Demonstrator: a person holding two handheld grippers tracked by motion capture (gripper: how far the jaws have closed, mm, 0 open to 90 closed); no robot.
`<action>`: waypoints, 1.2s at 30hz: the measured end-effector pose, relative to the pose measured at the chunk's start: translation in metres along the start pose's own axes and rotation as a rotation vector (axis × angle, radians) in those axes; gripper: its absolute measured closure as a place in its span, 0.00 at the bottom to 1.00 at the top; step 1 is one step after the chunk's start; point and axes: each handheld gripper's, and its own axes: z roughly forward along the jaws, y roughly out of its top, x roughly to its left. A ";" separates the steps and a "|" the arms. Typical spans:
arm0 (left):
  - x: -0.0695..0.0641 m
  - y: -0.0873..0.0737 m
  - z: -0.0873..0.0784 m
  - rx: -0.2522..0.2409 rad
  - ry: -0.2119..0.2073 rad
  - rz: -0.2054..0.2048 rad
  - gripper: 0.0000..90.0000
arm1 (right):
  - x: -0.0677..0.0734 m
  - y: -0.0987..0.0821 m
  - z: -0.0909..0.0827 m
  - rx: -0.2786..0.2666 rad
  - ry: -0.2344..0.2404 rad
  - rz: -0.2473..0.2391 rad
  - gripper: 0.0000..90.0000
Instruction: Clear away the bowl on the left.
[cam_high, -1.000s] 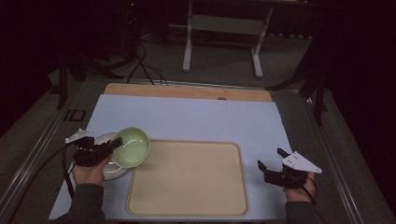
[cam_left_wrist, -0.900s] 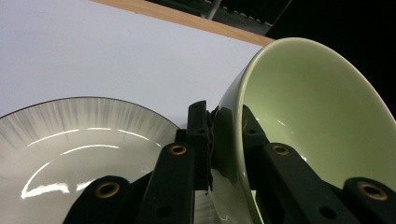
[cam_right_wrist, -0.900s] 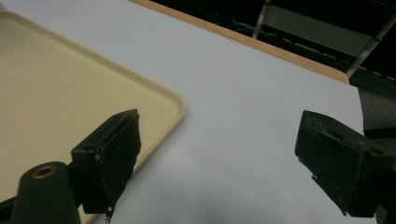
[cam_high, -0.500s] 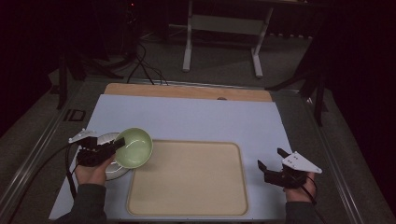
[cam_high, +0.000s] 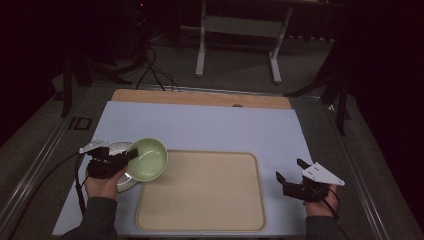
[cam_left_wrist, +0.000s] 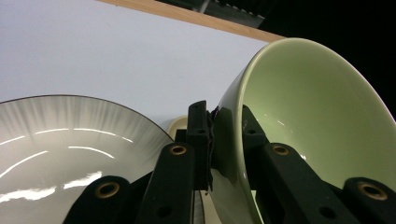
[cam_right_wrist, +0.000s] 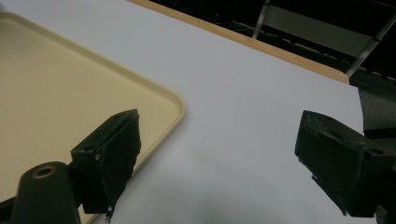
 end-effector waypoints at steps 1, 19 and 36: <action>-0.001 0.000 0.001 0.003 -0.001 0.002 0.90 | 0.000 0.000 0.000 0.001 0.000 0.000 0.15; -0.010 -0.003 0.008 0.018 -0.019 0.015 0.90 | 0.000 0.000 0.000 0.000 -0.001 -0.001 0.15; -0.016 -0.004 0.015 0.027 -0.034 0.023 0.90 | 0.000 0.000 0.000 0.001 -0.003 -0.002 0.15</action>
